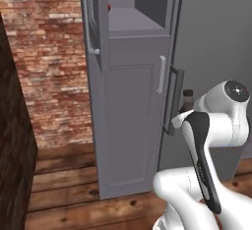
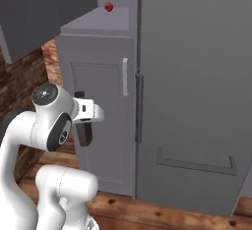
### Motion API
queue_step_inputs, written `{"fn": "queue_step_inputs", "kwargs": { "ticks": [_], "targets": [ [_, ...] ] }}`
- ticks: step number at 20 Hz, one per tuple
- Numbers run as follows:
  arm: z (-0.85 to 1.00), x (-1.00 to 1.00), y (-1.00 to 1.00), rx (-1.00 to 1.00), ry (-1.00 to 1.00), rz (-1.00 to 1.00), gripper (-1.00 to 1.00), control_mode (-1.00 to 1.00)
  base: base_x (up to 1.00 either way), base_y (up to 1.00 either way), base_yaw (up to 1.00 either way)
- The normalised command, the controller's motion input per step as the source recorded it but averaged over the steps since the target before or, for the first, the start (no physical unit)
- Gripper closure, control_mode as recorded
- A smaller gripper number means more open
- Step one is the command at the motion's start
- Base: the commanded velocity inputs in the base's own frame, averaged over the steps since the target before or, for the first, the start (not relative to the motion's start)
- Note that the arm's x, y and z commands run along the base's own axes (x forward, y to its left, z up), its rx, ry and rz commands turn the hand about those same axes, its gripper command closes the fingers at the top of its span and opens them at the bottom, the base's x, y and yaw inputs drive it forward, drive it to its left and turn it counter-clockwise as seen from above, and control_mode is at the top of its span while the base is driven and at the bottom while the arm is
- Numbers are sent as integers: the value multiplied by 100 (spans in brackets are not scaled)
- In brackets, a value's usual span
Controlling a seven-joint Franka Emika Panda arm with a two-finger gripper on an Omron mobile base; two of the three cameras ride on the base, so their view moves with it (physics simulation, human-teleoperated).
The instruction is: Pick the ketchup and syrup bottle from the counter and place them in the cabinet.
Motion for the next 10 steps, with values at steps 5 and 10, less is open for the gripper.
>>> {"fn": "queue_step_inputs", "kwargs": {
  "ticks": [5,10],
  "targets": [
    [0,0,0,0,0,0,100,100,44,14,0],
    [0,0,0,0,0,0,100,100,34,11,0]
  ]
}}
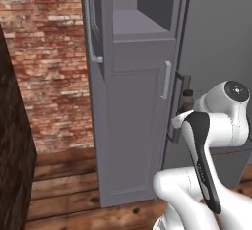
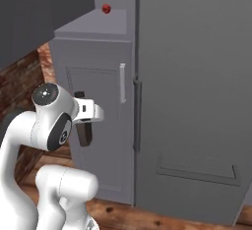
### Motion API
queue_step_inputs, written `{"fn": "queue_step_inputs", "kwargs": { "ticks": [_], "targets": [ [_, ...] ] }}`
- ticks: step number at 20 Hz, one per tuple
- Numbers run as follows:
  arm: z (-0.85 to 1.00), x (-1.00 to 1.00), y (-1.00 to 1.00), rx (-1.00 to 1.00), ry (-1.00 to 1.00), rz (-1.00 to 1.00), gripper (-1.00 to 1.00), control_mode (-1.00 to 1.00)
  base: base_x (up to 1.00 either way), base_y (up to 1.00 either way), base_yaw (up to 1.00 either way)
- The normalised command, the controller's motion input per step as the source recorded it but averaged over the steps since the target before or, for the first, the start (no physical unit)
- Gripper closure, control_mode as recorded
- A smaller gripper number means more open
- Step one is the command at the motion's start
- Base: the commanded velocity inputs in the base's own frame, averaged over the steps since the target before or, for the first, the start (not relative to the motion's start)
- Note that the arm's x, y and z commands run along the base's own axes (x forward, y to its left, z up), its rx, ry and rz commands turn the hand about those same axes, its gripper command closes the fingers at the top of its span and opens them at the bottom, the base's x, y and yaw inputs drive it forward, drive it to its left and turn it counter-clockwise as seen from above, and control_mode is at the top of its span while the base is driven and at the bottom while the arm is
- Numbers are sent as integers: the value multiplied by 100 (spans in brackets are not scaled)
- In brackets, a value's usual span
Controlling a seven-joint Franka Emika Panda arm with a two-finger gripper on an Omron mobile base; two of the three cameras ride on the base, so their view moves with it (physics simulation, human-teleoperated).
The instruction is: Pick the ketchup and syrup bottle from the counter and place them in the cabinet.
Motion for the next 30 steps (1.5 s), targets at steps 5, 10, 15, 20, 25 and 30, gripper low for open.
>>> {"fn": "queue_step_inputs", "kwargs": {
  "ticks": [5,10,15,20,25,30],
  "targets": [
    [0,0,0,0,0,0,100,100,33,11,0],
    [0,0,0,0,0,0,100,100,37,14,0],
    [0,0,0,0,0,0,100,100,39,8,0],
    [0,0,0,0,0,0,100,100,35,9,0],
    [0,0,0,0,0,0,100,100,35,8,0],
    [0,0,0,0,0,0,100,100,33,8,0]
  ]
}}
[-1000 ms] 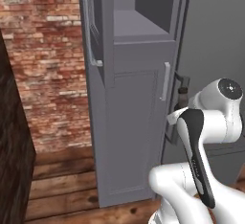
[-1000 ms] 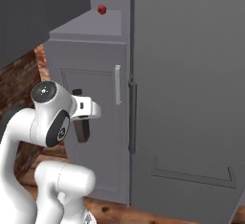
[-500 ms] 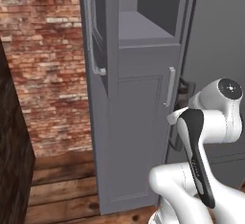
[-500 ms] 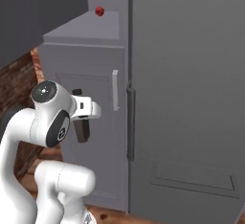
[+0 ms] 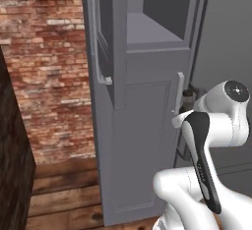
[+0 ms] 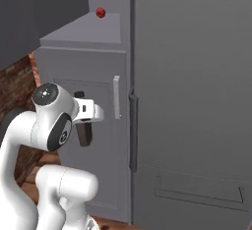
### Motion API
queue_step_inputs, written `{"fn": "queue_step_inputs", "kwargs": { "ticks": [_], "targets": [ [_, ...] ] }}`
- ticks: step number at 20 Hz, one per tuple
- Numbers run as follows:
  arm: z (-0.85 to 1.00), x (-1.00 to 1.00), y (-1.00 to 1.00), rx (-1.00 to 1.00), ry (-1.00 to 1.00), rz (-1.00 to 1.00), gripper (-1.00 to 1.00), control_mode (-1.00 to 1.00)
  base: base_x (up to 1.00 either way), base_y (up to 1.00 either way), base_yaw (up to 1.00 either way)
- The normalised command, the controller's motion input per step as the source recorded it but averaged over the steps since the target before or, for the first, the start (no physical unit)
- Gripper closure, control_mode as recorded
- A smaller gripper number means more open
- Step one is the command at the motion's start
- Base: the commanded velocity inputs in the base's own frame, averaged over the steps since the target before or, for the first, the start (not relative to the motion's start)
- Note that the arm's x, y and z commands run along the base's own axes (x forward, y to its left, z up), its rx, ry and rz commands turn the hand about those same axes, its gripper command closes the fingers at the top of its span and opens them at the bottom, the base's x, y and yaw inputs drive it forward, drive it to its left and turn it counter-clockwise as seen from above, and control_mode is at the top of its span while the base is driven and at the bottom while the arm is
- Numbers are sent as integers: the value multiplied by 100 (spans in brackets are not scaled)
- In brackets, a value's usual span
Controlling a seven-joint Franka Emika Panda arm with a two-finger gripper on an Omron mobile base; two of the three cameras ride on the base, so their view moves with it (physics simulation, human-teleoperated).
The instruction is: Pick the ketchup and syrup bottle from the counter and place them in the cabinet.
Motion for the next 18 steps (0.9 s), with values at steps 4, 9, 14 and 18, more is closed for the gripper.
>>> {"fn": "queue_step_inputs", "kwargs": {
  "ticks": [4,9,14,18],
  "targets": [
    [0,0,0,0,0,0,100,100,32,8,0],
    [0,0,0,0,0,0,100,100,32,8,0],
    [0,0,0,0,0,0,100,100,31,7,0],
    [0,0,0,0,0,0,100,100,29,6,0]
  ]
}}
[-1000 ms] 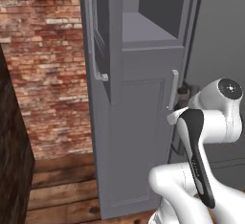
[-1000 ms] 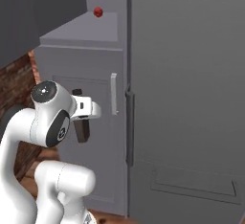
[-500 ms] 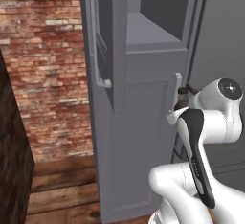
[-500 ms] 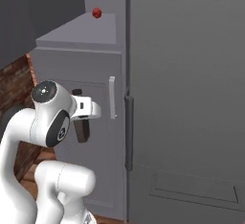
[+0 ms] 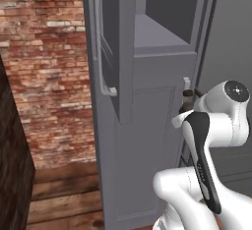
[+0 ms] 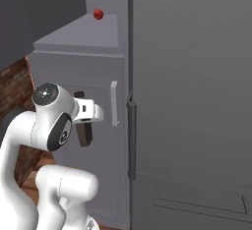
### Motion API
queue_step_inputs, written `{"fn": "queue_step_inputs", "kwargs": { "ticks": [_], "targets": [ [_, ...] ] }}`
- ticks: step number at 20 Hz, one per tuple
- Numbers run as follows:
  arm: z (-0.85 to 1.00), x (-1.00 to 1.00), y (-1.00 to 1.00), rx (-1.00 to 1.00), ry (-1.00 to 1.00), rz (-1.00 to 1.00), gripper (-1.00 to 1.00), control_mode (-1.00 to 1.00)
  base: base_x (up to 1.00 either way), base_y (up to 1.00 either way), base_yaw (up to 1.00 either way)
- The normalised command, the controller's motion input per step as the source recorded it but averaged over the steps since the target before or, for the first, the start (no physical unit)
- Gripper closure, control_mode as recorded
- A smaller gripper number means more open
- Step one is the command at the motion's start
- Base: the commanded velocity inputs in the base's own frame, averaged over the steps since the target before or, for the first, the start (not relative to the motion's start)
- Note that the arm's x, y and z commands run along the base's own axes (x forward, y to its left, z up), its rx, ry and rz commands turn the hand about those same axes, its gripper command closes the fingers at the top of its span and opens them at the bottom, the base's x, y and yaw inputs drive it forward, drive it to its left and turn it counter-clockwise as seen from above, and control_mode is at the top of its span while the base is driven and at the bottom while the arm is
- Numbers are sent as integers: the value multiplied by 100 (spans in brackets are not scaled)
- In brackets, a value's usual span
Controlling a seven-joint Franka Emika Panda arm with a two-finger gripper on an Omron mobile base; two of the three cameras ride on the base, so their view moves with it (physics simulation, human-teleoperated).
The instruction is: Pick the ketchup and syrup bottle from the counter and place them in the cabinet.
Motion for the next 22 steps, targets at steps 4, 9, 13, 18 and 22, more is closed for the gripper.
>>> {"fn": "queue_step_inputs", "kwargs": {
  "ticks": [4,9,13,18,22],
  "targets": [
    [0,0,0,0,0,0,100,100,28,7,0],
    [0,0,0,0,0,0,100,100,29,6,0],
    [0,0,0,0,0,0,100,100,28,6,0],
    [0,0,0,0,0,0,100,100,27,6,0],
    [0,0,0,0,0,0,100,100,27,5,0]
  ]
}}
